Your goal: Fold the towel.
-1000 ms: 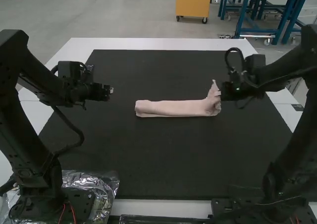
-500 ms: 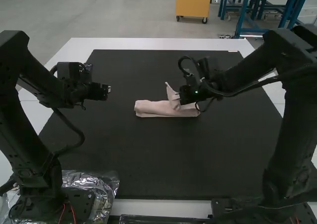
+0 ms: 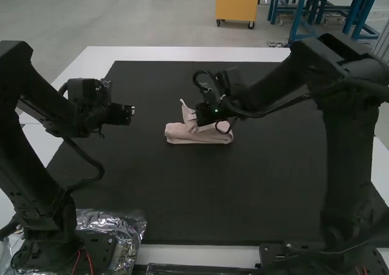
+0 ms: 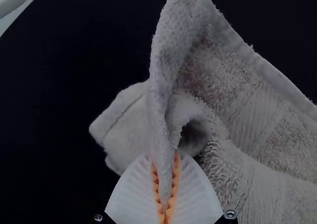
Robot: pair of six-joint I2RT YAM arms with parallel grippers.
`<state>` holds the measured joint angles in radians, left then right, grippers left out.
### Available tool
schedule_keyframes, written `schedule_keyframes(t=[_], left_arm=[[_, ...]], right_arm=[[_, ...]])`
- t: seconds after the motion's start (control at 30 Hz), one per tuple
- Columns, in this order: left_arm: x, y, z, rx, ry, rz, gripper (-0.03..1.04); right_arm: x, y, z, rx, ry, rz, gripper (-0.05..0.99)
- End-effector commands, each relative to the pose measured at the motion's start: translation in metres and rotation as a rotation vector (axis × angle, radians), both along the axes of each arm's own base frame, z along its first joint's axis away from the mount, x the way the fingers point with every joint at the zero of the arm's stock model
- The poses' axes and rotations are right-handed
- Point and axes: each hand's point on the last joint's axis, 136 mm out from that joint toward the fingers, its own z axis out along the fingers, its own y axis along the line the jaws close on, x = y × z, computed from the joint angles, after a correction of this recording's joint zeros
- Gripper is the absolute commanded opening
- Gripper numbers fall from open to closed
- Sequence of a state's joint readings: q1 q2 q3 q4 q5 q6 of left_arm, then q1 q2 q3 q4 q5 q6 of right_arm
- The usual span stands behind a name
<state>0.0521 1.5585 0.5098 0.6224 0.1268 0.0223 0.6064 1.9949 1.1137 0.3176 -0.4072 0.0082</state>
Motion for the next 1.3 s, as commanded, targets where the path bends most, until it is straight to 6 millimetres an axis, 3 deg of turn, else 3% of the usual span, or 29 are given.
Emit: schedule_keyframes(t=[0.0, 0.03, 0.13, 0.17, 0.23, 0.3, 0.33, 0.4, 0.43, 0.47, 0.67, 0.77, 0.93, 1.27], left_arm=[[0.0, -0.003, 0.007, 0.014, -0.022, -0.007, 0.97], [0.0, -0.003, 0.007, 0.014, -0.024, -0.007, 0.97], [0.001, -0.003, 0.01, 0.015, -0.037, -0.007, 0.97], [0.001, -0.003, 0.01, 0.015, -0.039, -0.007, 0.97], [0.0, -0.003, 0.009, 0.015, -0.036, -0.007, 0.97], [0.0, -0.003, 0.009, 0.015, -0.036, -0.007, 0.97], [0.0, -0.002, 0.008, 0.016, -0.034, -0.006, 0.97], [0.0, -0.002, 0.008, 0.016, -0.033, -0.004, 0.97], [0.0, 0.0, 0.008, 0.022, -0.033, 0.005, 0.97], [0.0, 0.006, 0.008, 0.039, -0.032, 0.034, 0.97], [0.001, 0.032, 0.03, 0.136, -0.126, 0.225, 0.97], [-0.002, 0.025, 0.044, 0.14, -0.185, 0.235, 0.97], [-0.003, 0.009, 0.048, 0.133, -0.2, 0.2, 0.97], [-0.002, 0.008, 0.062, 0.131, -0.23, 0.2, 0.97]], right_arm=[[-0.001, 0.024, 0.016, 0.05, -0.011, 0.029, -0.01], [-0.004, 0.031, 0.02, 0.071, 0.005, 0.044, 0.08], [-0.009, 0.042, 0.029, 0.119, 0.047, 0.058, 0.55], [-0.009, 0.043, 0.032, 0.122, 0.041, 0.06, 0.63], [-0.006, 0.04, 0.042, 0.134, 0.014, 0.056, 0.67], [-0.001, 0.035, 0.062, 0.157, -0.032, 0.033, 0.65], [0.001, 0.031, 0.069, 0.17, -0.057, 0.027, 0.54], [0.009, 0.021, 0.084, 0.218, -0.134, 0.002, 0.05], [0.014, 0.018, 0.094, 0.254, -0.176, -0.01, -0.02], [0.016, 0.016, 0.097, 0.274, -0.19, -0.017, -0.03], [0.017, 0.007, 0.066, 0.255, -0.189, -0.029, -0.03], [0.017, 0.005, 0.05, 0.248, -0.186, -0.032, -0.02], [0.022, 0.004, 0.023, 0.244, -0.18, -0.039, -0.02], [0.04, 0.002, -0.019, 0.244, -0.18, -0.06, -0.02]])
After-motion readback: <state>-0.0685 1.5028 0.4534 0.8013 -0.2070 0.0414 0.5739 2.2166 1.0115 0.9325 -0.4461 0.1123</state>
